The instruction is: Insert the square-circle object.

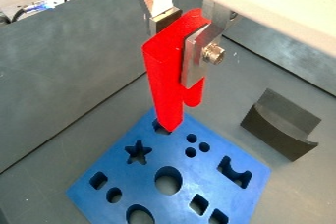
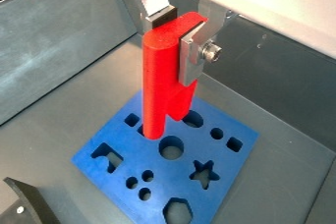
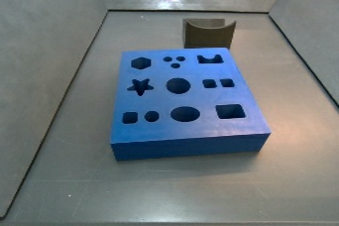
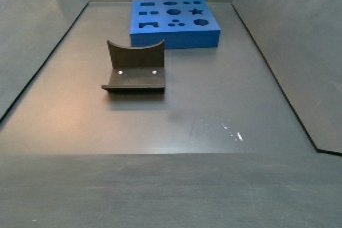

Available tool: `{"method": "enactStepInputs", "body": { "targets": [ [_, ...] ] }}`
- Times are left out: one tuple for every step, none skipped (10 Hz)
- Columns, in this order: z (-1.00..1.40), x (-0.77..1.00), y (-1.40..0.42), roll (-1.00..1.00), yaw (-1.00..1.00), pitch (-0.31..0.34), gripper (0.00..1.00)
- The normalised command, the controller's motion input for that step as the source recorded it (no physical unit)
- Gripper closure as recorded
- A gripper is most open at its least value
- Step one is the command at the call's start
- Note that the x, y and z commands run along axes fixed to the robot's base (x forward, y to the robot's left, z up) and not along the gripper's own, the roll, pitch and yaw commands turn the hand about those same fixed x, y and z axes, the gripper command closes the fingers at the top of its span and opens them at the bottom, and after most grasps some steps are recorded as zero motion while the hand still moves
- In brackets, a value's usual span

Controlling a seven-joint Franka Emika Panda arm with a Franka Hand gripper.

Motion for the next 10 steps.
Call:
{"method": "enactStepInputs", "body": {
  "targets": [
    [0.0,-0.02,0.0,0.0,0.0,0.0,1.0],
    [0.0,-0.16,0.0,0.0,0.0,-0.001,1.0],
    [0.0,-0.03,0.0,0.0,0.0,0.0,1.0],
    [0.0,0.0,0.0,0.0,0.0,0.02,1.0],
    [0.0,-0.02,0.0,0.0,0.0,0.0,1.0],
    [0.0,-0.06,0.0,0.0,0.0,0.0,1.0],
    [-0.01,-0.08,0.04,0.0,0.0,0.041,1.0],
    [0.0,-0.11,0.0,0.0,0.0,0.006,1.0],
    [0.0,-0.09,0.0,0.0,0.0,0.0,1.0],
    [0.0,-0.06,0.03,0.0,0.0,0.02,1.0]
  ]
}}
